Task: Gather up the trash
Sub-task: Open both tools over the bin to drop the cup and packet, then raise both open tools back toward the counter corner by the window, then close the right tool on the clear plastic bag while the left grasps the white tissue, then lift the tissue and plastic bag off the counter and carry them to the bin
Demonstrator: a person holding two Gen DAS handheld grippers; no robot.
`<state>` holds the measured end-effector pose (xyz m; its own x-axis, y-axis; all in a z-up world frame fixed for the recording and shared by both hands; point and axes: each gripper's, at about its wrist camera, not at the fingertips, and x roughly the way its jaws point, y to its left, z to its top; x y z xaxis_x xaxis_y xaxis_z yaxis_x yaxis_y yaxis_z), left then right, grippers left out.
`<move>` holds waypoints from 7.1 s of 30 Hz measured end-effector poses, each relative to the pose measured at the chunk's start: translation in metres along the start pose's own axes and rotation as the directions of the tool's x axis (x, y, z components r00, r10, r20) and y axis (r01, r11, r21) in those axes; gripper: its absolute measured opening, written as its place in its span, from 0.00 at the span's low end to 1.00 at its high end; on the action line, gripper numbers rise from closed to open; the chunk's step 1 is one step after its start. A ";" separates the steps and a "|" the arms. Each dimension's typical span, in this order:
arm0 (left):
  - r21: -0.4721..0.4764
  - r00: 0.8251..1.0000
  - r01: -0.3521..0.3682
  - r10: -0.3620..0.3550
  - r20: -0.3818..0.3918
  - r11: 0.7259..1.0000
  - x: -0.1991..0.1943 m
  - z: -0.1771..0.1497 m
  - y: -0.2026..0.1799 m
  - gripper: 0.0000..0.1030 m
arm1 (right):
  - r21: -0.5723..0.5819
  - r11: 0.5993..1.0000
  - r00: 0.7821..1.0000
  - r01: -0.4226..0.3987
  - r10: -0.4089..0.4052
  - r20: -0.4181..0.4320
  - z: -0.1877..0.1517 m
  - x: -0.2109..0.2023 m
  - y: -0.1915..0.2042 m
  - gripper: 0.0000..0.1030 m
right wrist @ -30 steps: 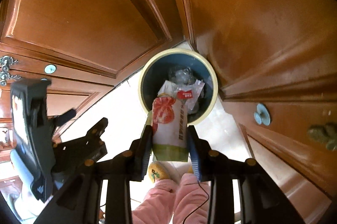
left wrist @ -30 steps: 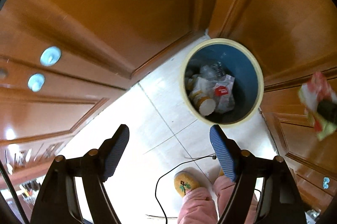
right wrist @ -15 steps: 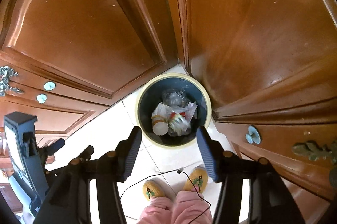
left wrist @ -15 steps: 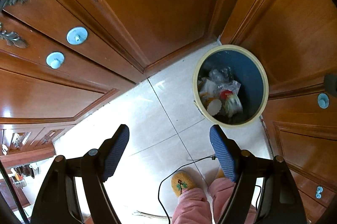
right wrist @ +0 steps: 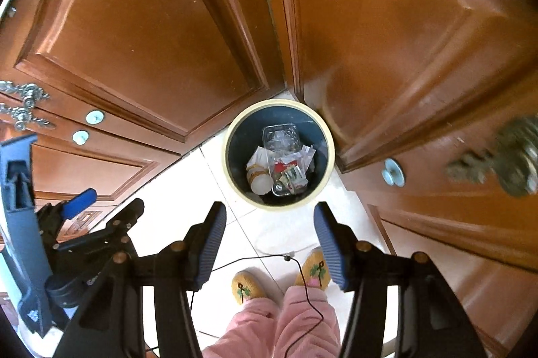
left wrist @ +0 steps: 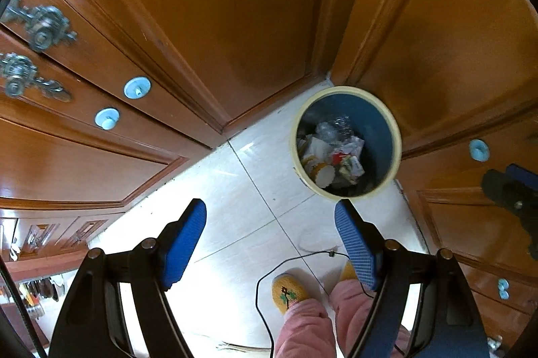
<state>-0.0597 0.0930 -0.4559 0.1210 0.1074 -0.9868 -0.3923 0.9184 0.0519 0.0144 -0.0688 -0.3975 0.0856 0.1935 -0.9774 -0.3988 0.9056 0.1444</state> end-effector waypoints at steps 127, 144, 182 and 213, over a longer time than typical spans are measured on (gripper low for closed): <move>0.425 0.920 0.149 -0.282 0.270 0.893 -0.193 0.474 -0.498 0.53 | 0.325 0.945 0.904 0.017 -0.153 0.399 0.326 -0.262 -0.396 0.12; 0.416 0.898 0.210 -0.343 0.277 0.885 -0.322 0.382 -0.389 0.48 | 0.232 0.972 0.861 -0.024 -0.098 0.499 0.235 -0.352 -0.292 0.11; 0.357 0.919 0.239 -0.329 0.219 0.903 -0.340 0.039 -0.051 0.48 | -0.011 0.998 0.924 0.065 -0.056 0.378 -0.036 -0.311 0.031 0.11; -0.002 0.967 0.215 -0.214 -0.136 0.977 0.038 0.038 -0.041 0.50 | 0.072 0.997 0.993 -0.026 0.034 -0.114 -0.040 0.032 -0.052 0.11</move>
<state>-0.0042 0.0740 -0.4893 0.0766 -0.1441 -0.9866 -0.3592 0.9191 -0.1621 0.0013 -0.1252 -0.4425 -0.0327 0.1796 -0.9832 -0.3342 0.9251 0.1801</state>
